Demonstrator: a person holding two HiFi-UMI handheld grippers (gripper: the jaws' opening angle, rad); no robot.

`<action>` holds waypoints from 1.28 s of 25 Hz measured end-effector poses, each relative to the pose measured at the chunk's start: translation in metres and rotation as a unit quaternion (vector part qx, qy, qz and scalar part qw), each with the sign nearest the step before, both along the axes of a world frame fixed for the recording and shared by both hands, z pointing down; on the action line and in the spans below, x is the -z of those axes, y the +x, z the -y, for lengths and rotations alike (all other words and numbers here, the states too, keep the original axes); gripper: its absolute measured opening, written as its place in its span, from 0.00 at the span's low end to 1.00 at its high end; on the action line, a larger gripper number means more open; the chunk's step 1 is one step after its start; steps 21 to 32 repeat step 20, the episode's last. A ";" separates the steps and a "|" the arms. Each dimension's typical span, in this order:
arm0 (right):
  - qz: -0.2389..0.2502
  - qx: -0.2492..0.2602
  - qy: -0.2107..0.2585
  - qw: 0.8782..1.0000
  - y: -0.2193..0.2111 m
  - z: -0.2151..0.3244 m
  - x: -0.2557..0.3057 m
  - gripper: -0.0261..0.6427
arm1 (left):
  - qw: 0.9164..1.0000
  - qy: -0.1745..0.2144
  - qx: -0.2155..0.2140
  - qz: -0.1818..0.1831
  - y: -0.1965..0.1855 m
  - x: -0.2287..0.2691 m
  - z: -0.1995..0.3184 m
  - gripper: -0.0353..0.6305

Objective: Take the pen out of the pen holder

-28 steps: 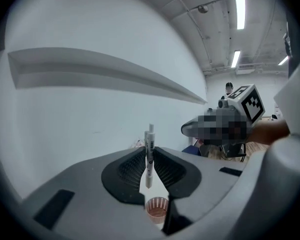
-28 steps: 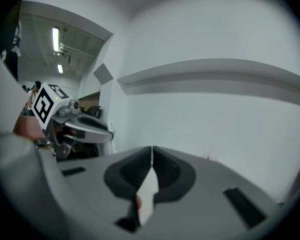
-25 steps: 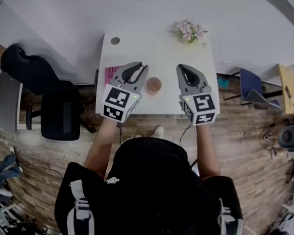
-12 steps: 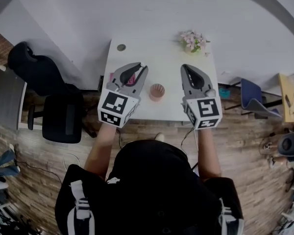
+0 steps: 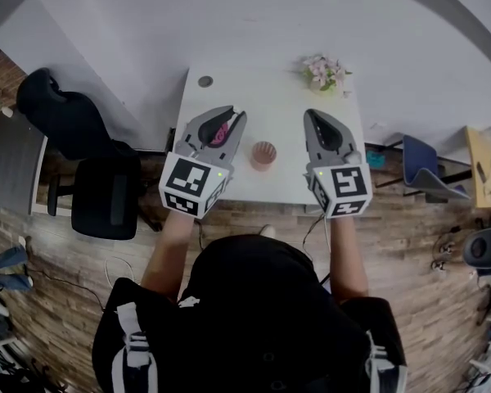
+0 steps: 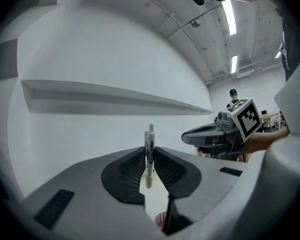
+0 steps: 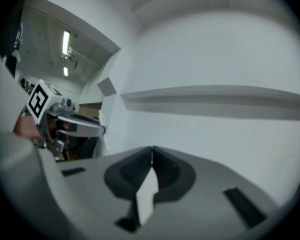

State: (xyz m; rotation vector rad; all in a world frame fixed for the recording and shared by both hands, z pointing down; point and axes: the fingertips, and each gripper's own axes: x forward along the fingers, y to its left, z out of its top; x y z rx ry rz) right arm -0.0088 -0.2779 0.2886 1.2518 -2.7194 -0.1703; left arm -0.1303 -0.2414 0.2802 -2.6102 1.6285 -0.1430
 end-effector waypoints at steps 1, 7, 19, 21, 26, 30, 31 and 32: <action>0.001 0.002 0.003 1.000 -0.001 0.000 0.000 0.09 | 1.000 0.000 0.000 -0.001 0.000 0.000 0.000 0.15; 0.004 0.000 0.003 1.000 0.001 0.003 0.000 0.09 | 1.000 -0.002 -0.002 -0.002 0.003 -0.002 0.001 0.15; 0.005 -0.001 0.000 1.000 -0.003 0.004 -0.003 0.09 | 1.000 0.000 -0.004 0.001 0.004 -0.001 0.001 0.15; 0.005 0.000 -0.001 1.000 -0.004 0.004 -0.003 0.09 | 1.000 0.000 -0.004 0.001 0.003 -0.001 0.002 0.15; 0.005 0.000 -0.001 1.000 -0.004 0.004 -0.003 0.09 | 1.000 0.000 -0.004 0.001 0.003 -0.001 0.002 0.15; 0.005 0.000 -0.001 1.000 -0.004 0.004 -0.003 0.09 | 1.000 0.000 -0.004 0.001 0.003 -0.001 0.002 0.15; 0.005 0.000 -0.001 1.000 -0.004 0.004 -0.003 0.09 | 1.000 0.000 -0.004 0.001 0.003 -0.001 0.002 0.15; 0.005 0.000 -0.001 1.000 -0.004 0.004 -0.003 0.09 | 1.000 0.000 -0.004 0.001 0.003 -0.001 0.002 0.15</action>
